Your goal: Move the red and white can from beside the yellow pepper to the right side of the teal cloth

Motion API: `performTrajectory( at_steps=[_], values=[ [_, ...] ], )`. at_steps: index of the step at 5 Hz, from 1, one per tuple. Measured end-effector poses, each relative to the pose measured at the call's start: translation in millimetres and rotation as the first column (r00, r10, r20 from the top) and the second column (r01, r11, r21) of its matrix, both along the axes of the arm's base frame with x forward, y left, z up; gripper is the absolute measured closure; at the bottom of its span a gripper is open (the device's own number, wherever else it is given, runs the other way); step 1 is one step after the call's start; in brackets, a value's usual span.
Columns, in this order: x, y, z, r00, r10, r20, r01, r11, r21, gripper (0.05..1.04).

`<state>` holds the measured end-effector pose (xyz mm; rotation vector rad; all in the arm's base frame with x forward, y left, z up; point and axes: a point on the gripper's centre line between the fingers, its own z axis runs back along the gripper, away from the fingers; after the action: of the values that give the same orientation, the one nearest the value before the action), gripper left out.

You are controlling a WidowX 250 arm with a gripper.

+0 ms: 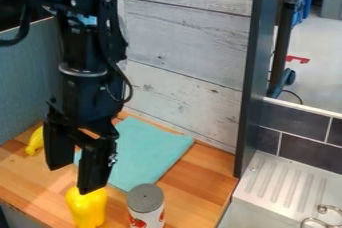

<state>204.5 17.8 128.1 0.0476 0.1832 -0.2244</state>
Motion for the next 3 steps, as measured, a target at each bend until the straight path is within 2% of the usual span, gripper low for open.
performTrajectory(
  at_steps=[1, 2, 3],
  values=[
    [-1.3, -0.3, -3.5, 1.0, 0.002, -0.017, -0.002, 1.0, -0.002, 0.081],
    [1.0, -11.9, -12.4, 0.998, -0.004, -0.059, 0.003, 1.0, -0.005, 0.081],
    [3.7, -33.4, -22.6, 0.995, -0.032, -0.096, 0.029, 0.999, -0.029, 0.081]
  ],
)
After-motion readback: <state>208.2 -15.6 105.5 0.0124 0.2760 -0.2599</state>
